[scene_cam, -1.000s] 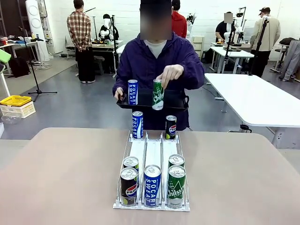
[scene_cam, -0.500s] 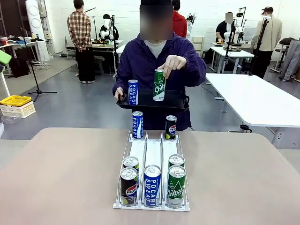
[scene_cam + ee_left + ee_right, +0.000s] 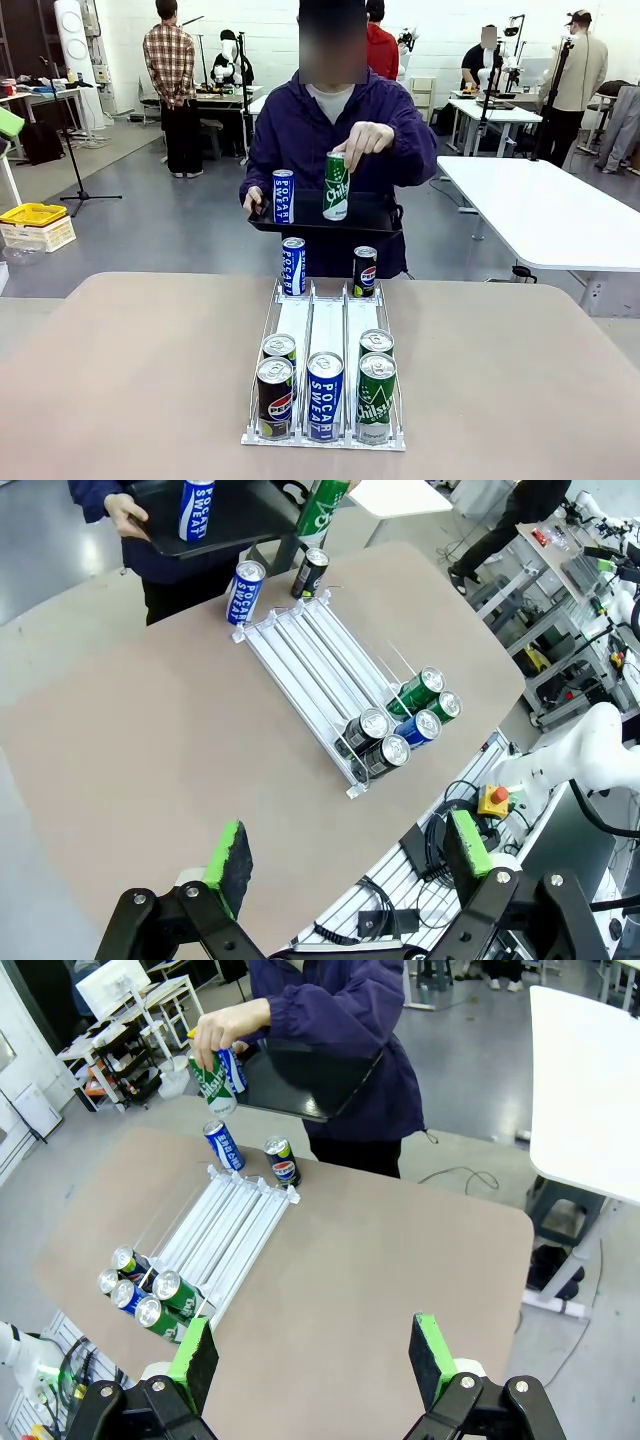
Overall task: Retrieve and hand over the desired beverage to the person.
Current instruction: Pick up another can of the same type that the person held from the Automatic Can Dispenser.
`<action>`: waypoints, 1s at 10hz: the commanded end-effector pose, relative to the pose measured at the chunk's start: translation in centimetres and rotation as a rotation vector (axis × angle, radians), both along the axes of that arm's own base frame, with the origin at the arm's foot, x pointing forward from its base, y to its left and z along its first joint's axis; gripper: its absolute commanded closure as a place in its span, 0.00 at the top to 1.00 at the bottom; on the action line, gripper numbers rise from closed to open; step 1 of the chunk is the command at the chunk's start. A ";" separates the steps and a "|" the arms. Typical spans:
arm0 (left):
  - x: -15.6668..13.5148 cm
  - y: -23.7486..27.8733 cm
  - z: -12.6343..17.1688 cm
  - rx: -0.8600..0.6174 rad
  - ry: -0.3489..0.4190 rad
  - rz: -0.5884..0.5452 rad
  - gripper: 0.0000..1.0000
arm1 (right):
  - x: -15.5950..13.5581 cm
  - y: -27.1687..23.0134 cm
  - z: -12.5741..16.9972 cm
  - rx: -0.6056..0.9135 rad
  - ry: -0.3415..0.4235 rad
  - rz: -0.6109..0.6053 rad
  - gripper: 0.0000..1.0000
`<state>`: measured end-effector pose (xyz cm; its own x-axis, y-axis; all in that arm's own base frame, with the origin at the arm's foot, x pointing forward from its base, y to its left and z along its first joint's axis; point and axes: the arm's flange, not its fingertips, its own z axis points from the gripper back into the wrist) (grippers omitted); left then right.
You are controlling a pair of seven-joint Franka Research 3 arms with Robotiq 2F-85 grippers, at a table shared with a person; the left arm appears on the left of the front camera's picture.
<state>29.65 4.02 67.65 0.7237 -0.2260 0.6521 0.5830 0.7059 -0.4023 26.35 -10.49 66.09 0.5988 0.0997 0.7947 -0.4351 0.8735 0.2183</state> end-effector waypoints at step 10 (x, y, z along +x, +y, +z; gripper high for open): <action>0.0 0.0 0.1 -0.014 -0.003 -0.010 1.00 | 0.1 0.1 -0.1 0.006 0.000 0.012 1.00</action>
<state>29.62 4.03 67.65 0.7248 -0.2253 0.6511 0.5810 0.7078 -0.4019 26.35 -10.49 66.09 0.5988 0.0997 0.7947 -0.4351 0.8735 0.2183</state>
